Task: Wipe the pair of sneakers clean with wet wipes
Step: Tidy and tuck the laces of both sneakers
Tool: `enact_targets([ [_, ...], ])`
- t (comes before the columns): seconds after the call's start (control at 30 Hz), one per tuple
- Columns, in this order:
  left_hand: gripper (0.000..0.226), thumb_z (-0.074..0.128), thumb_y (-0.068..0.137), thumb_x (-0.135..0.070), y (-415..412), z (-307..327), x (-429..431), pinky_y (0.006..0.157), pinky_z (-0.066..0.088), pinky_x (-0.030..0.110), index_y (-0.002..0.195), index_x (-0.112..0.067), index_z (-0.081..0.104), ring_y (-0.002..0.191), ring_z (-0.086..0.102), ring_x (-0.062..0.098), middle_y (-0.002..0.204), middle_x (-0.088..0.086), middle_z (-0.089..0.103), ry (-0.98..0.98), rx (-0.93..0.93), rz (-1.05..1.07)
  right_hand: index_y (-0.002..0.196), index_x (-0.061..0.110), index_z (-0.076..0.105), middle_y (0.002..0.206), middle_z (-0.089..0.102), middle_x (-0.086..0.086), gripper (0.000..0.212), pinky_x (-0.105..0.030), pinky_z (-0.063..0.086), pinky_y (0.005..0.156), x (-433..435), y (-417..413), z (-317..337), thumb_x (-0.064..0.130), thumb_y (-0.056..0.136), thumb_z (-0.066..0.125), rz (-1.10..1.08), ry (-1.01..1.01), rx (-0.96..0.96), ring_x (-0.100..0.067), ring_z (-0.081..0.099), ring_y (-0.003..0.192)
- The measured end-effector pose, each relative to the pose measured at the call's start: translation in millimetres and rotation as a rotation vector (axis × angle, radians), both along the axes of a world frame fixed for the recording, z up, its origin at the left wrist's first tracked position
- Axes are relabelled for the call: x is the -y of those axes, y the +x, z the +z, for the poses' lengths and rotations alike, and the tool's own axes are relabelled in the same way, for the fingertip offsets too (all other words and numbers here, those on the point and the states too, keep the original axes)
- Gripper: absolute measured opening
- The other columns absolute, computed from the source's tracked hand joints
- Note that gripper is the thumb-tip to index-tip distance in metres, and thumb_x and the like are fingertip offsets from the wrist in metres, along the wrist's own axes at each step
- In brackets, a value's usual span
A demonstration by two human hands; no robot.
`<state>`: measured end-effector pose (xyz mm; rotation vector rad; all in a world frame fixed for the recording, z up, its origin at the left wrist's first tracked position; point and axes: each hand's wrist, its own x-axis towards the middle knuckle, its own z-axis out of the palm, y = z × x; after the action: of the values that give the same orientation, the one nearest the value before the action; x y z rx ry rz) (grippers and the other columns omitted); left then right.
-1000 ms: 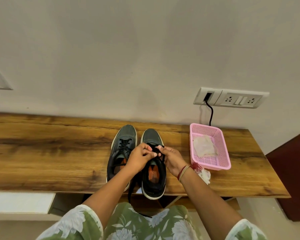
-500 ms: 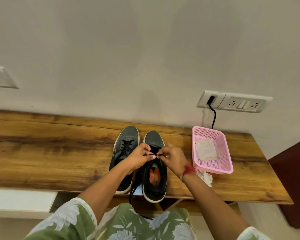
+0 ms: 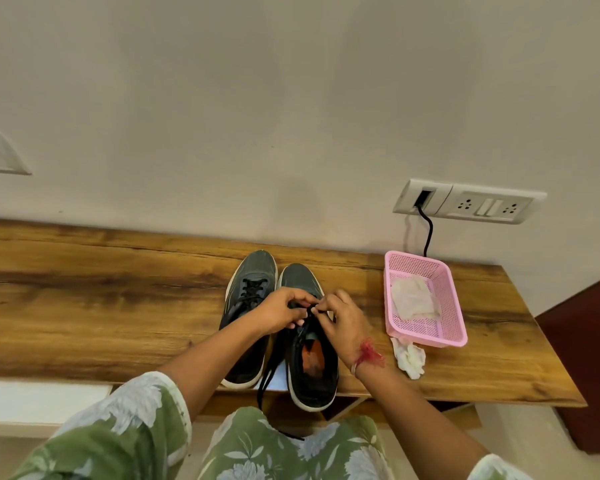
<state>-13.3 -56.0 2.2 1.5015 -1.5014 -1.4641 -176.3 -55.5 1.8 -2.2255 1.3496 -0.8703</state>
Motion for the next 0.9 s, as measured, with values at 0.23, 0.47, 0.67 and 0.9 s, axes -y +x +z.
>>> enact_targets([
  [0.23,0.015,0.067,0.087,-0.022,4.1,0.6,-5.7,0.092,0.045,0.034,0.101,-0.021,0.073,0.106,0.052,0.014,0.113,-0.004,0.051,-0.375,0.511,0.032,0.072,0.017,0.072,0.091,0.051,0.009,0.013,-0.001,0.034,0.075,5.8,-0.5,2.6,0.014,0.066,0.083,-0.144,0.220,0.256,0.001,0.051,0.089],
  [0.47,0.025,0.053,0.094,-0.032,0.9,17.2,-15.7,0.093,0.029,0.035,0.116,-0.033,0.067,0.123,0.037,0.019,0.130,-0.005,0.043,-0.614,0.974,-0.058,0.061,0.032,0.068,0.102,0.053,0.007,0.024,-0.032,0.044,0.091,7.9,-1.4,12.9,0.017,0.060,0.086,-0.280,0.526,0.342,-0.009,0.050,0.103],
  [0.67,0.020,0.057,0.092,-0.034,17.9,13.4,-28.7,0.099,0.023,0.040,0.103,-0.031,0.073,0.130,0.033,0.021,0.128,-0.004,0.046,-0.572,1.012,-0.012,0.081,0.004,0.072,0.089,0.069,-0.007,0.008,-0.015,0.050,0.072,-1.6,-20.6,-0.8,0.003,0.073,0.075,-0.364,0.766,0.492,-0.014,0.062,0.084],
  [0.9,0.019,0.056,0.091,-0.033,8.3,23.1,-29.0,0.105,0.010,0.041,0.104,-0.033,0.071,0.140,0.017,0.019,0.141,-0.006,0.037,-0.547,1.080,-0.008,0.072,0.012,0.071,0.079,0.070,-0.002,0.009,-0.020,0.049,0.072,2.2,-16.0,6.2,0.004,0.075,0.074,-0.394,0.782,0.491,-0.008,0.061,0.075],
])
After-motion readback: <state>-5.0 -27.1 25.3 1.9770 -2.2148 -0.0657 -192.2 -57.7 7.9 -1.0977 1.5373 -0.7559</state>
